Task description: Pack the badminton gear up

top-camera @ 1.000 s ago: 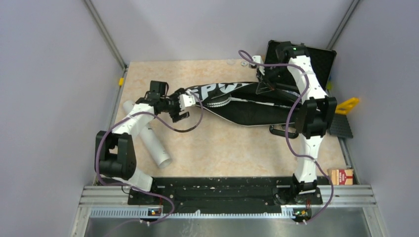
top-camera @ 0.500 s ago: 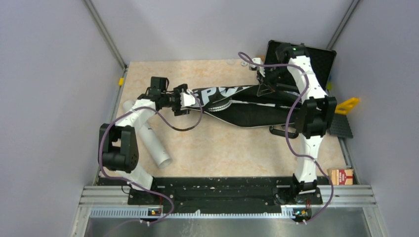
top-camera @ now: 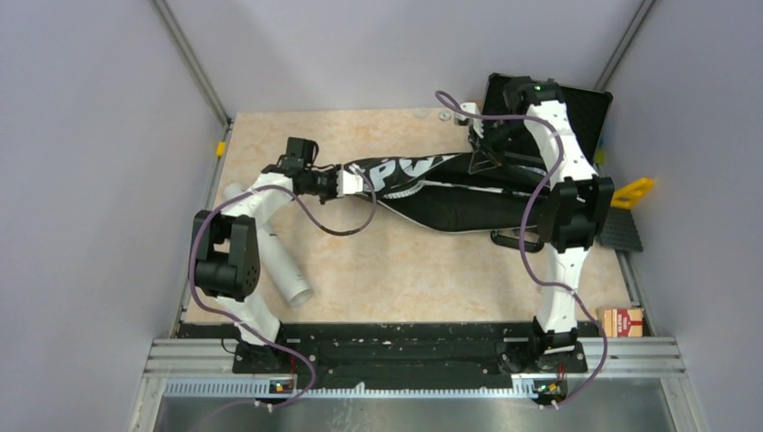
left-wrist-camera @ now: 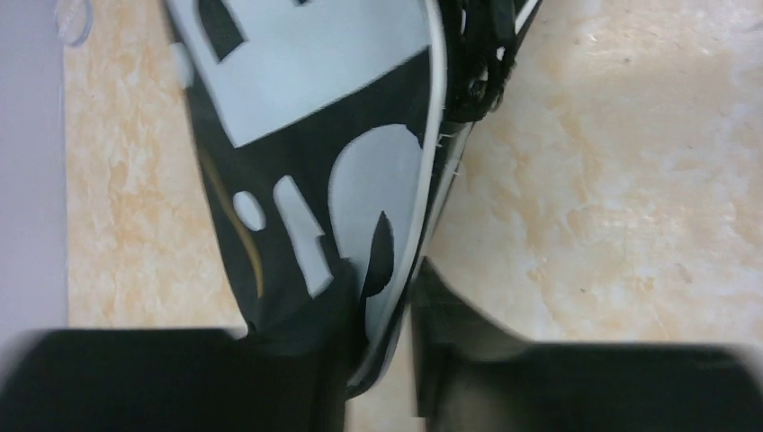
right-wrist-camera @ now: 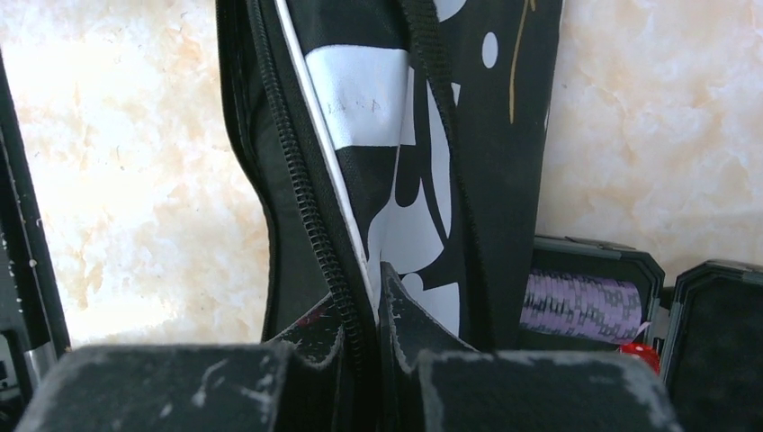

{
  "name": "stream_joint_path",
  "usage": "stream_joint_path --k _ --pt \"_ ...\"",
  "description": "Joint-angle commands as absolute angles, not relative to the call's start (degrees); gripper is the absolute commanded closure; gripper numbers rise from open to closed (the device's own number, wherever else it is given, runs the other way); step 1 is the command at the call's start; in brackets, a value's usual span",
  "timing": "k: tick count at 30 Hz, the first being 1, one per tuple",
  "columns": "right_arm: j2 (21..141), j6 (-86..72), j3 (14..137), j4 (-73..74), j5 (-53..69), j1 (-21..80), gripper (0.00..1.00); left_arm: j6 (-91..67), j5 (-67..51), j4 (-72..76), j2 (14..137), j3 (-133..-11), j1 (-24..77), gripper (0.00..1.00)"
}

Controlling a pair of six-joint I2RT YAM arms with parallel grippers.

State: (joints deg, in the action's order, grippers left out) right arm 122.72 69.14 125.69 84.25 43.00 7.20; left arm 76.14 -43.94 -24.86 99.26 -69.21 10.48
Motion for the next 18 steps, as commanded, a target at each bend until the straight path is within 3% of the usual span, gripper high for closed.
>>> stream_joint_path --k 1,3,8,12,14,18 --pt "119.44 61.11 127.70 79.53 45.98 6.48 0.94 68.68 -42.70 -15.70 96.82 -67.53 11.83 1.00" --pt "117.85 47.19 124.72 67.31 41.00 6.54 0.74 65.87 -42.88 -13.35 94.45 -65.94 11.94 1.00" --pt "108.97 20.64 109.86 36.39 23.30 7.41 0.50 49.08 -45.27 -11.03 88.64 -65.41 12.77 1.00" --pt "96.53 13.63 92.60 15.31 10.10 14.16 0.24 39.59 -38.91 -11.67 85.53 -65.89 17.02 1.00" --pt "91.68 12.69 85.72 9.67 1.45 19.65 0.19 38.61 -34.44 -12.68 84.03 -65.40 20.02 1.00" --pt "84.78 6.39 75.27 4.81 -11.61 28.57 0.18 36.59 -26.83 -13.53 81.29 -63.55 24.86 1.00"
